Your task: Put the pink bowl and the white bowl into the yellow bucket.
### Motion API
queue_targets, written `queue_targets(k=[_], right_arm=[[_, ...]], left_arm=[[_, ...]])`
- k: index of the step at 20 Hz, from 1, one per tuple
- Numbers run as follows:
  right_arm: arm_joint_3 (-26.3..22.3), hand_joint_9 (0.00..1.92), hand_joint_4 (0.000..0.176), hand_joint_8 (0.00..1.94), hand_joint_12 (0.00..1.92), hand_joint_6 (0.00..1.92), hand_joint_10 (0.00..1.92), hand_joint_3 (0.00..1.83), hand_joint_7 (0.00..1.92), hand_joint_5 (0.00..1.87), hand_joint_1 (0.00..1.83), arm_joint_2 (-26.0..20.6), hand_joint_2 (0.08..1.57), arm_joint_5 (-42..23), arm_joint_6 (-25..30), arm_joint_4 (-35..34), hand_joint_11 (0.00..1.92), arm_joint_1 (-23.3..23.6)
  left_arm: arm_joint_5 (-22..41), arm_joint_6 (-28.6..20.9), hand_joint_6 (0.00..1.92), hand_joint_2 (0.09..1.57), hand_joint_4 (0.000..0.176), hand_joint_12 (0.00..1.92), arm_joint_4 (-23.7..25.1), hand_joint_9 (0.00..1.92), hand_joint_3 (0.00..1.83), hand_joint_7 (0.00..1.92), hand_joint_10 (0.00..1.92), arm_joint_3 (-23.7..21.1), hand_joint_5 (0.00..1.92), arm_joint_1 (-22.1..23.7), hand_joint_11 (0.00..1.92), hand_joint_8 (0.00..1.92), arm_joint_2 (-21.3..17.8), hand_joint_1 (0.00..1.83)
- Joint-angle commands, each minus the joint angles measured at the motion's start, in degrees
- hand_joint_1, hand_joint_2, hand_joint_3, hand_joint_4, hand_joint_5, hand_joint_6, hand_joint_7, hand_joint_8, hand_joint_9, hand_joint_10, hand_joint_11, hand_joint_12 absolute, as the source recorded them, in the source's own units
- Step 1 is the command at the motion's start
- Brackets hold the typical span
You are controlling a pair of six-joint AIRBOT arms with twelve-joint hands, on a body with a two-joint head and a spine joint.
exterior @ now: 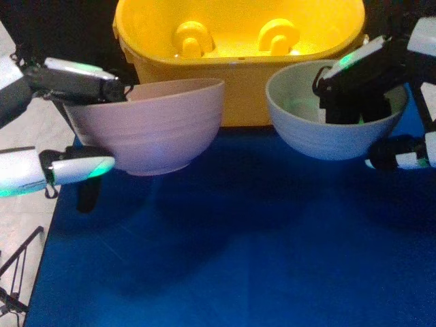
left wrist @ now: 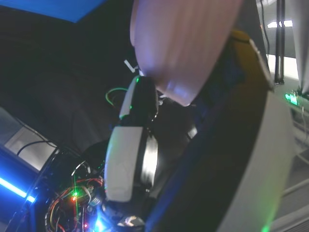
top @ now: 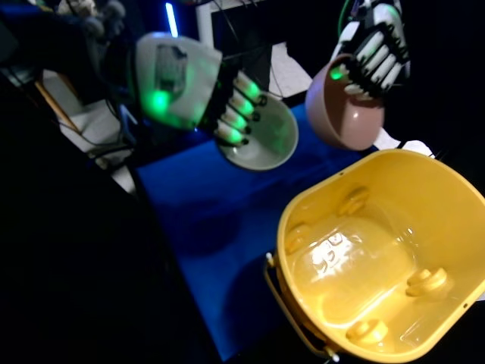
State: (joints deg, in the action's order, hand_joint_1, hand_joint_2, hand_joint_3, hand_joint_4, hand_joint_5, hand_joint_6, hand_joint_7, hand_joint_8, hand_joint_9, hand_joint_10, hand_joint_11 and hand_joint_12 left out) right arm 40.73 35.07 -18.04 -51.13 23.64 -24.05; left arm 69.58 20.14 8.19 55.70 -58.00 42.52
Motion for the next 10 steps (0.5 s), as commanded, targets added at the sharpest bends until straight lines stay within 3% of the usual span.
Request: queue_targets(k=[1,2,5,10], right_arm=[[-0.03,0.98,0.0,1.0,1.4,1.22,1.16,0.0,0.86,0.89,1.37,-0.14,1.13,-6.22,0.11,-1.03,0.94,1.14],[-0.03,0.98,0.0,1.0,1.39,1.21,1.15,0.0,0.86,0.9,1.37,-0.15,1.13,-6.19,-0.23,-1.04,0.95,1.44],[-0.06,0.99,0.0,1.02,1.48,1.17,1.04,0.0,0.83,0.88,1.49,-0.06,1.11,-6.18,-2.04,-1.02,0.85,3.59],[0.13,0.92,0.0,1.11,1.58,1.24,1.12,0.0,0.79,0.87,1.49,0.24,1.14,-5.99,-3.08,-0.43,0.72,6.14]], left_arm=[[6.19,-0.31,1.03,1.21,0.0,1.61,-1.32,0.6,0.0,0.82,1.36,0.24,0.8,1.25,0.45,1.49,-0.12,1.22],[5.17,-0.31,1.17,1.21,0.0,1.62,-0.75,0.83,0.0,0.87,1.46,0.49,0.73,2.49,0.57,1.41,-0.12,1.21],[3.13,-0.31,1.1,1.2,0.0,1.63,0.85,0.84,0.0,0.89,1.48,0.86,0.77,5.98,0.58,1.38,-0.19,1.23],[2.81,-0.27,1.07,1.2,0.0,1.63,1.07,0.84,0.0,0.89,1.48,1.62,0.77,8.4,0.58,1.4,-0.23,1.23]])
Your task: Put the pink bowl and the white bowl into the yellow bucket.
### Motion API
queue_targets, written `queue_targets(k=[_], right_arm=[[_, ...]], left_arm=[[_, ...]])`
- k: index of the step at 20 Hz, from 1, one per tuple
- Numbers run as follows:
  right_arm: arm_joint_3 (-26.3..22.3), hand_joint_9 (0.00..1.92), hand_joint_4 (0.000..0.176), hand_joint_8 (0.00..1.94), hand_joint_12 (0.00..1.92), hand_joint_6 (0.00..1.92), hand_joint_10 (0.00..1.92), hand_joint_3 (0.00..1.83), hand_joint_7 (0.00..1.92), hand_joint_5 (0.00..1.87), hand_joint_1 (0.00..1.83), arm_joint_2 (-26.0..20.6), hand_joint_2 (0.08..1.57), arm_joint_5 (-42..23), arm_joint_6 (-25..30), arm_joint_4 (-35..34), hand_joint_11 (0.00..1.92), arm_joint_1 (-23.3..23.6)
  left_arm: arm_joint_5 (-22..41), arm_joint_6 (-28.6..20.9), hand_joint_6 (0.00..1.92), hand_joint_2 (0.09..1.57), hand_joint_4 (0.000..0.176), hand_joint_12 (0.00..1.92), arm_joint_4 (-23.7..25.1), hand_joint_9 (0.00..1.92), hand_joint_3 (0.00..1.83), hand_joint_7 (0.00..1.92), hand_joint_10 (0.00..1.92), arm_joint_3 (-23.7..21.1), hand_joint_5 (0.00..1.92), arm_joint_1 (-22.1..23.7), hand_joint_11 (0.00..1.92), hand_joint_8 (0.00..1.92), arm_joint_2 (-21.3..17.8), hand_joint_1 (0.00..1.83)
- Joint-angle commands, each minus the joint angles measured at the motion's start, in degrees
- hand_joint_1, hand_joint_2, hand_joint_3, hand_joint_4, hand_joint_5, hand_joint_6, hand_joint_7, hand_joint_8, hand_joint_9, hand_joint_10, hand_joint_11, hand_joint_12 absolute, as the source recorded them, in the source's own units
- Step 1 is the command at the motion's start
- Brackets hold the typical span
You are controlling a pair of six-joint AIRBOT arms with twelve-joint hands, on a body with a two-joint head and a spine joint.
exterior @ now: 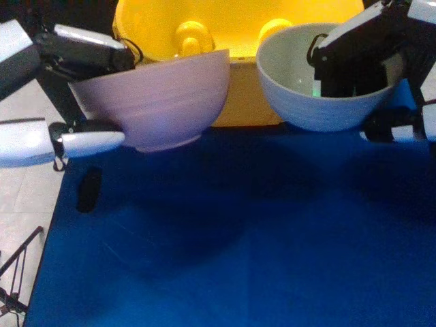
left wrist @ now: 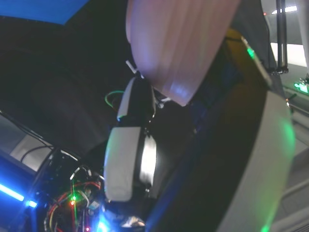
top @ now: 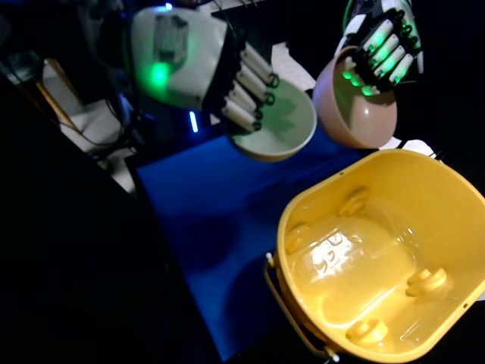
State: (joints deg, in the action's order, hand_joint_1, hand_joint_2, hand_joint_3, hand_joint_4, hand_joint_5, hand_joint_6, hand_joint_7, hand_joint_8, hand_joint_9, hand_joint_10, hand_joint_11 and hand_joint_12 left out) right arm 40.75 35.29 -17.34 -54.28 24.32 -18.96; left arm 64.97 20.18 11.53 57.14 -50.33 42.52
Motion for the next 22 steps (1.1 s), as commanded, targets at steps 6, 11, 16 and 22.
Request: queue_targets(k=[6,11,16,22], right_arm=[[2.43,0.89,0.0,1.11,1.47,1.17,1.18,0.0,0.84,0.95,1.37,1.77,1.13,-6.38,0.06,0.02,0.76,3.94],[5.7,0.79,0.0,1.3,1.68,1.43,1.23,0.0,0.67,0.73,1.47,4.49,1.21,-5.95,0.04,0.47,0.6,6.45],[9.55,1.08,0.0,0.95,1.46,1.09,0.9,0.0,0.99,0.89,1.5,7.55,1.09,-3.66,0.02,1.36,0.85,9.97],[14.62,0.87,0.0,1.19,1.68,1.35,1.24,0.0,0.82,0.65,1.49,11.66,1.18,-1.25,-0.3,1.48,0.6,12.93]], left_arm=[[5.1,0.75,1.07,1.2,0.0,1.63,-2.35,0.84,0.0,0.89,1.48,2.05,0.78,4.82,0.58,1.4,-0.08,1.23],[-0.49,0.91,1.08,1.19,0.0,1.63,-0.82,0.84,0.0,0.89,1.48,5.97,0.78,11.7,0.58,1.4,2.14,1.23],[-8.87,-0.13,1.09,1.19,0.0,1.63,3.42,0.84,0.0,0.89,1.48,10.97,0.77,20.45,0.58,1.39,6.7,1.23],[-16.81,-2.71,1.01,1.13,0.0,1.56,9.27,0.63,0.0,0.79,0.47,16.28,0.98,28.51,0.14,0.59,11.6,1.18]])
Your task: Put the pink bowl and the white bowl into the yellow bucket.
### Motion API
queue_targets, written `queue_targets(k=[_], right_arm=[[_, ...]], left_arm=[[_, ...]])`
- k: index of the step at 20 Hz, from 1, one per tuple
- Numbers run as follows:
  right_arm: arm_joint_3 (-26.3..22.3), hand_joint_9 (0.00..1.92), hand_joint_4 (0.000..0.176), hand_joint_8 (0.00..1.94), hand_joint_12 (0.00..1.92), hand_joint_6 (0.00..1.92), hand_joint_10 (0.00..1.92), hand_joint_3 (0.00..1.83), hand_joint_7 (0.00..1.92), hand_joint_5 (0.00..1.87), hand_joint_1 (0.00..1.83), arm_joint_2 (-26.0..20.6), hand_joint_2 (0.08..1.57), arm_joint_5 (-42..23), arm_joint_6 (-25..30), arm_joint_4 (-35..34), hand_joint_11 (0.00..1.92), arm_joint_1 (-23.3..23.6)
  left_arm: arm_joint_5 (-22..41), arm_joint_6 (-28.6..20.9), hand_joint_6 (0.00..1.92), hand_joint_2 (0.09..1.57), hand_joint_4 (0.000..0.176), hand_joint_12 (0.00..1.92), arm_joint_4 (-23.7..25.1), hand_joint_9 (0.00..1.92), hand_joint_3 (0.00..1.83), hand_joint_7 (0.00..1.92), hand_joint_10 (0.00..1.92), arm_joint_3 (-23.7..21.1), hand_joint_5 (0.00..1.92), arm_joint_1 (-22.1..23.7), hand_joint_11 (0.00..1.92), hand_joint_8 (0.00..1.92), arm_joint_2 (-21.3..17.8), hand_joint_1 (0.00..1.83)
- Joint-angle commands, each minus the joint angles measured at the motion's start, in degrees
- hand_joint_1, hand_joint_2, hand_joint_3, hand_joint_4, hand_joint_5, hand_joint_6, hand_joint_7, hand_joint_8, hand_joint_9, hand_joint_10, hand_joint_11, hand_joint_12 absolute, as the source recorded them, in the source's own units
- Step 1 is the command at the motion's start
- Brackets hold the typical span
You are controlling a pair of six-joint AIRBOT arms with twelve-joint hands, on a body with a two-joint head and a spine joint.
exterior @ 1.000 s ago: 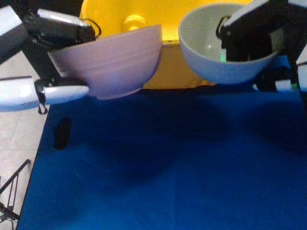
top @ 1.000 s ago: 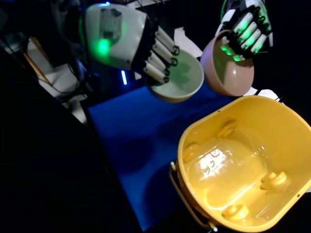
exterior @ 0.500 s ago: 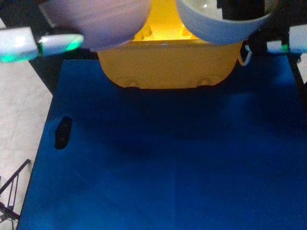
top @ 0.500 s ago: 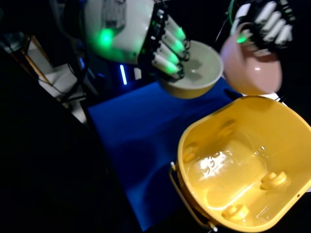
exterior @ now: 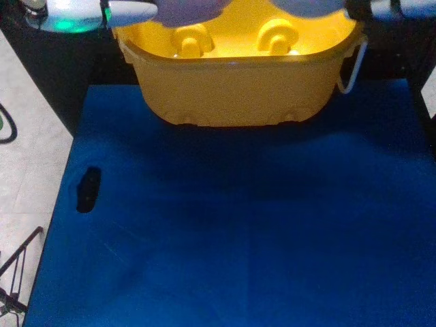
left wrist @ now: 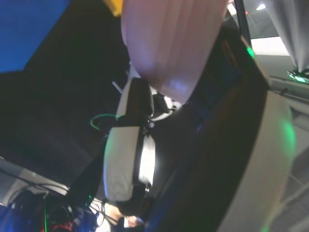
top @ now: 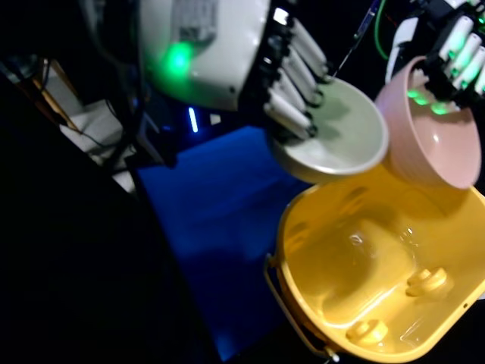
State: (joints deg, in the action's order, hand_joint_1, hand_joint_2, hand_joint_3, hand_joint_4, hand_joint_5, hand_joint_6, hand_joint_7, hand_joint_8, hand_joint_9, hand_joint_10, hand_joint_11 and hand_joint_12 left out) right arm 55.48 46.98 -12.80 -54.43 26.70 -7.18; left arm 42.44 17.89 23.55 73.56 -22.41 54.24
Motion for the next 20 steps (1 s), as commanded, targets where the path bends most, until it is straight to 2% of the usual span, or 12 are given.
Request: queue_targets(k=[1,2,4,5,6,7,8,9,12,15,16,20], right_arm=[[0.5,0.96,0.0,1.06,1.62,1.2,1.11,0.0,0.94,0.77,1.5,0.51,1.14,-5.69,-0.24,-0.9,0.69,1.29],[1.7,0.87,0.0,1.18,1.66,1.29,1.22,0.0,0.86,0.7,1.49,1.65,1.17,-5.51,-0.28,-0.92,0.59,1.66],[3.69,0.82,0.0,1.25,1.69,1.36,1.31,0.0,0.82,0.67,1.48,3.67,1.2,-4.62,-0.45,-0.91,0.53,2.87],[4.5,0.96,0.0,1.08,1.61,1.09,1.17,0.0,0.95,0.84,1.5,4.45,1.14,-4.19,-0.65,-0.92,0.66,3.3],[5.12,0.97,0.0,1.08,1.6,1.06,1.17,0.0,0.95,0.85,1.5,4.97,1.13,-3.87,-0.71,-0.92,0.67,3.55],[5.68,0.89,0.0,1.16,1.67,1.11,1.28,0.0,0.93,0.85,1.38,5.47,1.14,-3.42,-0.72,-0.92,0.71,3.78],[6.39,0.88,0.0,1.18,1.68,1.13,1.28,0.0,0.91,0.85,1.38,6.13,1.14,-2.96,-0.72,-0.93,0.71,3.94],[7.26,0.9,0.0,1.16,1.63,1.16,1.24,0.0,0.92,0.85,1.38,6.91,1.14,-2.51,-0.74,-0.93,0.76,4.07],[9.59,0.95,0.0,1.12,1.6,1.14,1.18,0.0,0.93,0.86,1.38,9.03,1.12,-1.65,-0.75,-1.0,0.82,4.05],[11.23,0.94,0.0,1.08,1.61,1.15,1.18,0.0,0.96,0.87,1.38,10.22,1.12,0.86,-0.78,-0.98,0.78,4.03],[11.52,0.92,0.0,1.07,1.63,1.17,1.2,0.0,0.96,0.88,1.38,10.37,1.12,1.42,-0.78,-0.97,0.75,4.0],[12.26,0.85,0.0,1.12,1.71,1.19,1.29,0.0,0.88,0.91,1.37,11.24,1.14,3.15,-1.27,-0.85,0.73,3.85]], left_arm=[[4.64,-0.44,1.05,1.13,0.0,1.57,-2.22,0.76,0.0,0.85,0.5,0.55,1.02,1.55,0.24,0.93,0.58,1.23],[3.54,-0.44,1.06,1.13,0.0,1.54,-1.9,0.82,0.0,0.94,1.12,1.19,0.98,2.33,0.41,0.97,1.16,1.34],[2.07,-0.46,1.08,1.13,0.0,1.6,-1.9,0.74,0.0,0.88,0.75,2.79,1.01,3.09,0.28,1.01,2.39,1.25],[1.42,-0.58,1.03,1.14,0.0,1.62,-1.95,0.79,0.0,0.85,0.83,3.75,1.03,3.29,0.46,1.09,3.3,1.24],[0.9,-0.6,0.99,1.13,0.0,1.59,-2.0,0.86,0.0,0.9,1.22,4.46,0.98,3.44,0.64,1.03,4.09,1.34],[0.31,-0.72,0.84,1.09,0.0,1.7,-2.0,1.05,0.0,1.06,1.46,5.08,1.0,3.54,0.98,0.99,4.76,1.28],[-0.13,-0.91,0.9,1.1,0.0,1.67,-2.01,1.02,0.0,1.06,1.42,5.86,0.96,3.59,0.95,1.02,5.52,1.26],[-0.6,-1.16,1.05,1.12,0.0,1.48,-2.19,0.94,0.0,0.99,1.3,6.75,0.86,3.59,0.82,0.94,6.38,1.37],[-2.0,-2.61,1.26,1.17,0.0,1.49,-2.41,0.82,0.0,0.9,1.33,8.97,0.78,3.55,0.67,1.13,8.34,1.36],[-3.12,-2.8,1.29,1.17,0.0,1.5,-2.74,0.83,0.0,0.91,1.33,10.84,0.76,3.33,0.68,1.12,10.34,1.36],[-3.41,-2.81,1.27,1.16,0.0,1.7,-2.94,0.85,0.0,0.88,1.21,11.26,0.76,3.17,0.66,1.11,10.77,1.48],[-4.1,-3.04,1.26,1.18,0.0,1.63,-4.09,0.83,0.0,0.87,1.42,12.49,0.77,2.01,0.68,1.12,11.82,1.36]])
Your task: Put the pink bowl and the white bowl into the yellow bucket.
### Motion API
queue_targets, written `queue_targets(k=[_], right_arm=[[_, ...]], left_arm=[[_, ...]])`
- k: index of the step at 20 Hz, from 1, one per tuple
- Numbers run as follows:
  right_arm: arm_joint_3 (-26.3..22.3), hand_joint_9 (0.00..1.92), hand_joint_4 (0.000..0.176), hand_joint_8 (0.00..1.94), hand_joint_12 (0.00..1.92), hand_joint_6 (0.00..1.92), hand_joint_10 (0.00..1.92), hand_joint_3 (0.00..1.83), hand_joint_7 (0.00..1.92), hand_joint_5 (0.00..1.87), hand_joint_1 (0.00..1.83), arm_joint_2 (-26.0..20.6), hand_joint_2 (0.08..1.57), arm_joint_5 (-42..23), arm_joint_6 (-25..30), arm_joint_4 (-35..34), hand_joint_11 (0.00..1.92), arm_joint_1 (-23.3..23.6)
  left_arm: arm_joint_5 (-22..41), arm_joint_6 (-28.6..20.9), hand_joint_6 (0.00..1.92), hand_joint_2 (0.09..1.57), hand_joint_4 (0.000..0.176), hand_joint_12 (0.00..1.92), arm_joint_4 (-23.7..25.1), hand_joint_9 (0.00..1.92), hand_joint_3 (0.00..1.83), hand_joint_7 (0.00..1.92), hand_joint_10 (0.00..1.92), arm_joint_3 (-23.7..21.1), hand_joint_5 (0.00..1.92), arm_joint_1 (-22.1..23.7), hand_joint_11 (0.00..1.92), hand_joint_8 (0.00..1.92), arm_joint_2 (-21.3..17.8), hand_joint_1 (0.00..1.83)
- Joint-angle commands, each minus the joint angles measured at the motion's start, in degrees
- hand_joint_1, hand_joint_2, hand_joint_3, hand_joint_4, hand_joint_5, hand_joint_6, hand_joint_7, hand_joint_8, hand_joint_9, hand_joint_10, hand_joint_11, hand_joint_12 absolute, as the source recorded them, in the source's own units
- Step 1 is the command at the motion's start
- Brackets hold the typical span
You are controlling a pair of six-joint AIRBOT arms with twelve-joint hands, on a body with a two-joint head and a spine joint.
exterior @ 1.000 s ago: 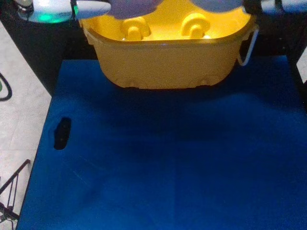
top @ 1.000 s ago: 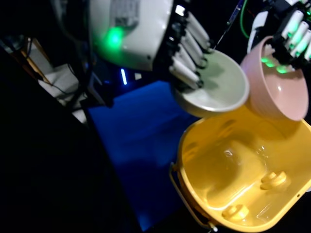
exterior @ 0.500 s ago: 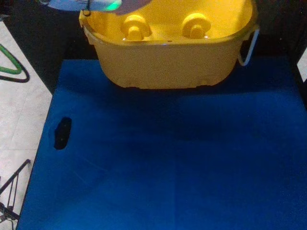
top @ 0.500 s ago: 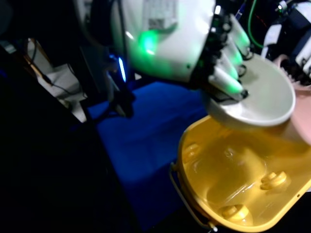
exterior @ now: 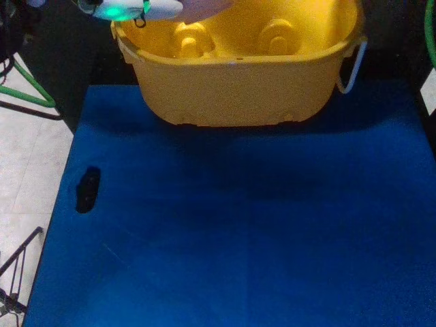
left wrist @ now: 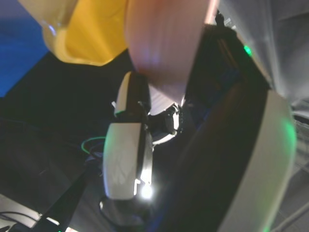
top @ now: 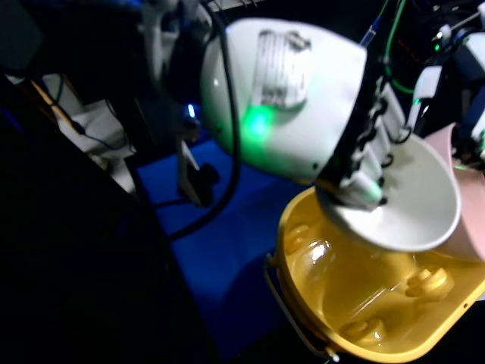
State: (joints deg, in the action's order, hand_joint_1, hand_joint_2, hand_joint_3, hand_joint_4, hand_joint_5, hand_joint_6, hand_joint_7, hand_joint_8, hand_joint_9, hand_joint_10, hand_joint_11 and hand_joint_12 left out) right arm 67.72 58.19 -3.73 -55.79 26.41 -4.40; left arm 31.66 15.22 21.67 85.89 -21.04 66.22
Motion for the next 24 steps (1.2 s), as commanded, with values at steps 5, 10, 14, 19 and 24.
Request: queue_targets(k=[5,10,14,19,24], right_arm=[[0.12,0.79,0.0,1.24,1.64,1.28,1.27,0.0,0.77,0.84,1.49,0.64,1.17,-4.9,-0.37,-0.09,0.68,0.28],[0.06,0.63,0.0,1.11,1.6,1.16,1.21,0.0,0.66,0.88,1.16,0.9,1.16,-4.86,-0.37,0.08,0.56,-0.27],[-0.01,0.47,0.0,0.75,1.58,0.81,1.09,0.0,0.55,0.56,1.2,0.9,1.02,-4.86,-0.37,0.19,0.38,-0.38],[-0.39,0.3,0.0,0.17,1.49,0.6,0.62,0.0,0.52,0.45,1.02,0.6,1.05,-4.86,-0.37,0.19,0.07,-0.43],[-0.87,0.23,0.0,0.05,1.39,0.61,0.46,0.0,0.47,0.36,0.8,0.21,1.03,-4.88,-0.37,0.18,0.0,-0.43]], left_arm=[[5.78,-0.76,1.25,1.18,0.0,1.7,-2.68,0.81,0.0,0.84,1.45,1.27,0.77,-0.31,0.68,1.16,0.81,1.36],[5.04,-0.89,1.28,1.18,0.0,1.61,-4.0,0.8,0.0,0.87,1.4,2.25,0.75,-1.56,0.68,1.19,1.29,1.36],[4.55,-0.98,1.38,1.21,0.0,1.56,-4.68,0.75,0.0,0.88,1.15,2.89,0.69,-2.33,0.6,1.19,1.77,1.21],[4.7,-0.99,0.53,1.1,0.0,1.73,-5.51,0.38,0.0,0.58,0.86,3.04,0.46,-2.76,0.13,0.29,1.77,0.86],[4.79,-0.98,0.29,1.03,0.046,1.66,-6.1,0.12,0.0,0.38,0.81,3.17,0.38,-3.03,0.0,0.07,1.79,0.77]])
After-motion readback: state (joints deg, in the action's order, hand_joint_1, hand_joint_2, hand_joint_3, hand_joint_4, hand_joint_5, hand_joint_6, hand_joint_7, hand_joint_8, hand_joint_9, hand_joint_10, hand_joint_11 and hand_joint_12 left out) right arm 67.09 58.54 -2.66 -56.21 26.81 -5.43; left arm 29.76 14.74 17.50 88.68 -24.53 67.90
